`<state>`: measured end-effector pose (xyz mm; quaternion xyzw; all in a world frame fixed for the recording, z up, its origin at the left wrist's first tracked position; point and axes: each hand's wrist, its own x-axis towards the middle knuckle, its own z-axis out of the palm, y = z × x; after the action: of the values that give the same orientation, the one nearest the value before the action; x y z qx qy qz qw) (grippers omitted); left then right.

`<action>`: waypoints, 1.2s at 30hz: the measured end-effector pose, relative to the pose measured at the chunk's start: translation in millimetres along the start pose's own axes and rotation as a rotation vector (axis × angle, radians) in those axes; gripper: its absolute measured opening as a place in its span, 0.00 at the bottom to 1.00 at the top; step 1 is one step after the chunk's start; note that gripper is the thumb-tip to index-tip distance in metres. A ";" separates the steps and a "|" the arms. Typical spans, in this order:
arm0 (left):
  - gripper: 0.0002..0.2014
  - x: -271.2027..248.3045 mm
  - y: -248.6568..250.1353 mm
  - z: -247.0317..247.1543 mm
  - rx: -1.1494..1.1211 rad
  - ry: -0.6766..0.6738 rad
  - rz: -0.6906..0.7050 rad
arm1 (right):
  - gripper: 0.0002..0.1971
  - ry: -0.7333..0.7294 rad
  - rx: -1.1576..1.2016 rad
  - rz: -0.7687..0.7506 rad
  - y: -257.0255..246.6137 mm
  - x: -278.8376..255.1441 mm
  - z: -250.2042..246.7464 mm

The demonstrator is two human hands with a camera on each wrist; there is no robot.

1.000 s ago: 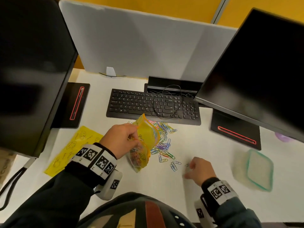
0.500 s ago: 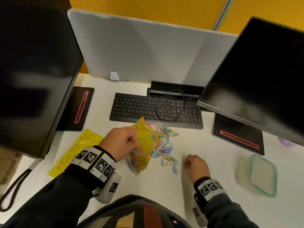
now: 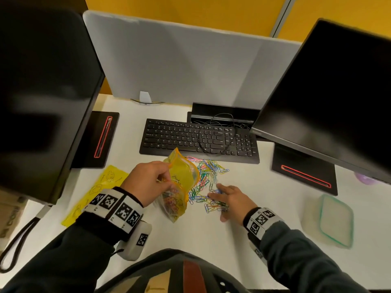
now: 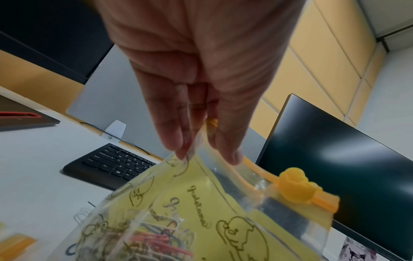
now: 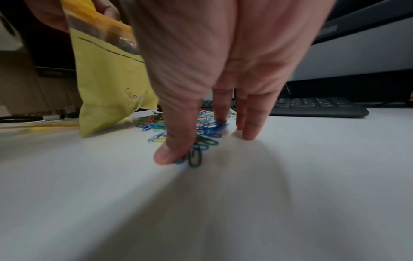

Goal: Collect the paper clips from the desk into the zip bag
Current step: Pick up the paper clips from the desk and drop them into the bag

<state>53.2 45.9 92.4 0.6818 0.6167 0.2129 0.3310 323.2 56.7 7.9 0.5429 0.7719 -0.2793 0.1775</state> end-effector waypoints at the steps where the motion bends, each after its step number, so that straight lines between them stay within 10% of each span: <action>1: 0.07 0.1 0.3 -0.1 -0.001 0.003 0.001 | 0.38 0.012 0.023 -0.005 0.9 -0.6 2.8; 7: 0.07 3.2 -2.1 4.8 -0.013 -0.011 0.007 | 0.19 0.166 -0.039 -0.074 -2.7 -4.9 16.9; 17: 0.06 2.9 -0.5 5.7 0.001 -0.020 -0.019 | 0.15 0.291 -0.011 0.054 -27.8 9.7 13.4; 24: 0.06 3.2 -0.1 3.7 0.009 -0.013 -0.005 | 0.11 0.539 0.620 0.232 -25.6 2.0 -8.1; 28: 0.05 4.0 3.1 3.8 0.007 -0.016 0.003 | 0.15 0.604 1.095 0.013 -55.9 -18.2 -57.8; 36: 0.08 2.4 3.9 3.5 -0.037 -0.014 -0.036 | 0.17 0.483 0.823 -0.121 -93.4 -1.2 -90.2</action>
<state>58.7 47.5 92.5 0.6659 0.6223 0.2135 0.3518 238.7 88.3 101.3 0.5716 0.6464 -0.4374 -0.2531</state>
